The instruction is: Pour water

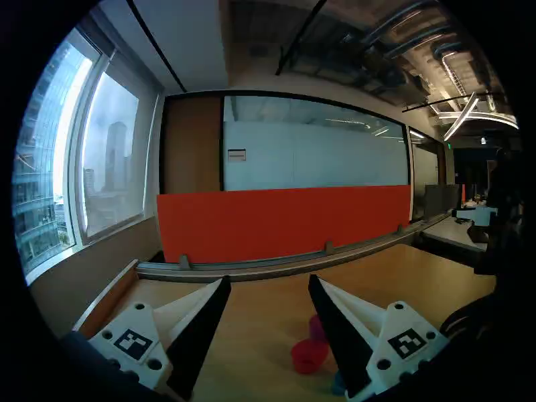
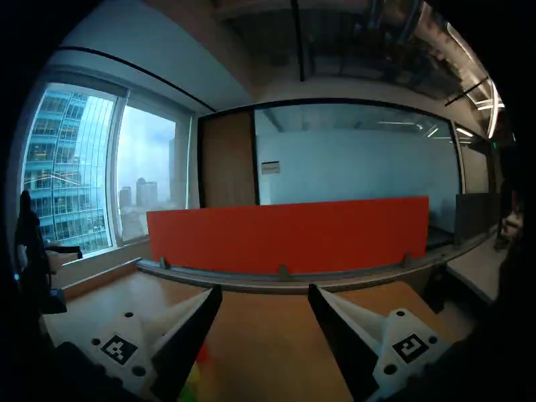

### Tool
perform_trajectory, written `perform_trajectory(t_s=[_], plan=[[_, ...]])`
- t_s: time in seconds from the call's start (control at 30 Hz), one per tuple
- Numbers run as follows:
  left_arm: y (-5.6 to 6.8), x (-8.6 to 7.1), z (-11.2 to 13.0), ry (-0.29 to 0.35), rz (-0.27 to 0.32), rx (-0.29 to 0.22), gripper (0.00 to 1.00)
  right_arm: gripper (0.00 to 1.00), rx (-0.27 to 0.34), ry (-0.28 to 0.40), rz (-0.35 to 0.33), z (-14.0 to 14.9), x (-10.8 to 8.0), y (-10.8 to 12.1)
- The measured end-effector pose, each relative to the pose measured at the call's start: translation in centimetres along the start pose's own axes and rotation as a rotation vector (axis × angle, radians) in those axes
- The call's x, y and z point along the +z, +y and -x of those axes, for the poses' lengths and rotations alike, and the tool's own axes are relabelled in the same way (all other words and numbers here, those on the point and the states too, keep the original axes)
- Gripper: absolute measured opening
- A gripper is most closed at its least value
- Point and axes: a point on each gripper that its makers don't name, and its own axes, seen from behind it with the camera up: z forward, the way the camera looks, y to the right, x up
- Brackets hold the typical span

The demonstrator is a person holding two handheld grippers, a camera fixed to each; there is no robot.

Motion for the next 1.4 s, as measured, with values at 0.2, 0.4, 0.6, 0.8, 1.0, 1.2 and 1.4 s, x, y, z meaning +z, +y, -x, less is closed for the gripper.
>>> perform_trajectory(t_s=[0.2,0.4,0.6,0.8,1.0,1.2,1.4], plan=[[0.5,-0.3,-1.0,-0.005,0.040,0.012,0.86,0.99,-0.005,-0.011,-0.040,-0.3,-0.1,-0.7],[2.5,-0.6,-1.8,-0.008,0.133,-0.002,0.86,0.99,-0.010,-0.024,-0.110,-0.3,-0.2,-2.0],[4.3,-1.1,-2.2,-0.002,0.215,0.002,0.86,0.99,-0.025,-0.030,-0.194,-0.4,-0.5,-3.6],[5.6,-1.4,-2.3,-0.003,0.272,-0.005,0.86,0.99,-0.044,-0.031,-0.293,-0.6,-1.1,-5.6],[7.3,-1.9,-2.5,-0.005,0.353,-0.026,0.86,0.99,-0.048,-0.027,-0.380,-1.2,-1.9,-7.2],[8.5,-2.4,-2.2,-0.012,0.417,-0.025,0.86,0.99,-0.064,-0.037,-0.437,-1.1,-2.2,-8.3],[9.3,-2.5,-1.4,-0.030,0.451,0.002,0.86,0.99,-0.082,-0.055,-0.481,-0.6,-2.5,-9.1]])
